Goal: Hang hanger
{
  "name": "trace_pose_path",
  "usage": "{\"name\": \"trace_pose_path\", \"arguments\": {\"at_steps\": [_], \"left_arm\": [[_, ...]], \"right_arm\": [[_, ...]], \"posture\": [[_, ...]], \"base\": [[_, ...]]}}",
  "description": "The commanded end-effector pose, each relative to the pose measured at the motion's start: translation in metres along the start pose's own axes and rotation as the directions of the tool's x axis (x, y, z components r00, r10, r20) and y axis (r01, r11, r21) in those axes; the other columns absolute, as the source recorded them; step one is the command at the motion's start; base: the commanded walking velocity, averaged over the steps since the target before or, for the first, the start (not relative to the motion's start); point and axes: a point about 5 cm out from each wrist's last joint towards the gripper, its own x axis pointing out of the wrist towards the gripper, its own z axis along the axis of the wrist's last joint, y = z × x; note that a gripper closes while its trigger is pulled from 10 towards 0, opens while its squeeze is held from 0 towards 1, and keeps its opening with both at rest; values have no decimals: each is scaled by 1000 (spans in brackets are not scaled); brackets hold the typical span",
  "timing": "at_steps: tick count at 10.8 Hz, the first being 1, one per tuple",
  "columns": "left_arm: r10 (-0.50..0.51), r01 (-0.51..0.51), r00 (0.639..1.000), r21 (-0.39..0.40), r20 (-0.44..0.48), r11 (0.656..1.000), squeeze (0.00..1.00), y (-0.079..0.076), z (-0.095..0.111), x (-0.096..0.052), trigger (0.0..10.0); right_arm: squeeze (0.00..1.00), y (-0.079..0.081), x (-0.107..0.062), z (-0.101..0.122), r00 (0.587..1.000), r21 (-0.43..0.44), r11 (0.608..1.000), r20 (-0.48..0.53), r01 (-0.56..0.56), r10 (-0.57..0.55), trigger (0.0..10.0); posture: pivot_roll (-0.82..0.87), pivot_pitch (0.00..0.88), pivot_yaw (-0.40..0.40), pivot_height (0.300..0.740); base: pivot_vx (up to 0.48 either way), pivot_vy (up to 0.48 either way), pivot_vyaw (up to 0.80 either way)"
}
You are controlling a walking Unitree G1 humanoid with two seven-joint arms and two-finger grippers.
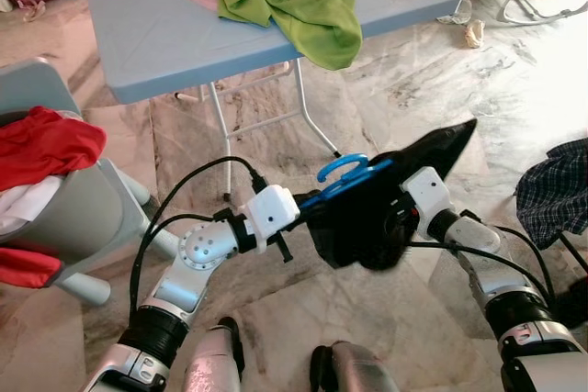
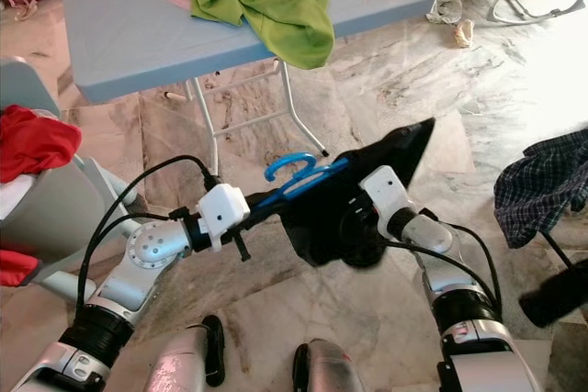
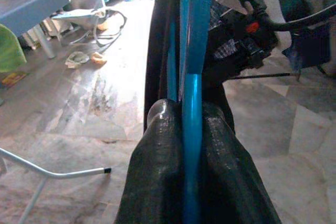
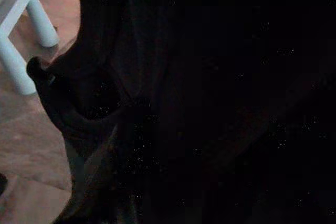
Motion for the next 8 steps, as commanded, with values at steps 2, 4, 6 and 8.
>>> {"name": "trace_pose_path", "arguments": {"at_steps": [2, 4, 6, 8], "left_arm": [[-8, 6, 997, 27, 73, 1000, 0, 1, 16, 5, 0], [-7, 5, 998, 27, 63, 1000, 0, 1, 14, 4, 0], [-2, 0, 999, 35, 52, 999, 0, 3, 12, 3, 0], [0, -2, 999, 38, 48, 999, 0, 4, 12, 4, 0]], "right_arm": [[0, -5, -5, -4, 1000, -5, 1000, -15, 24, -24, 0], [0, -5, -5, -4, 999, -27, 999, -15, 27, -28, 0], [0, -5, -5, -4, 999, -41, 999, -14, 36, -36, 0], [0, -10, -8, -4, 998, -47, 997, -14, 56, -57, 0]], "posture": [[-5, 192, -21, 740], [-4, 192, -20, 740], [-8, 191, -21, 740], [-20, 192, -23, 740]], "base": [[0, 0, 0], [0, 0, 0], [0, 0, 0], [0, 0, 0]]}}
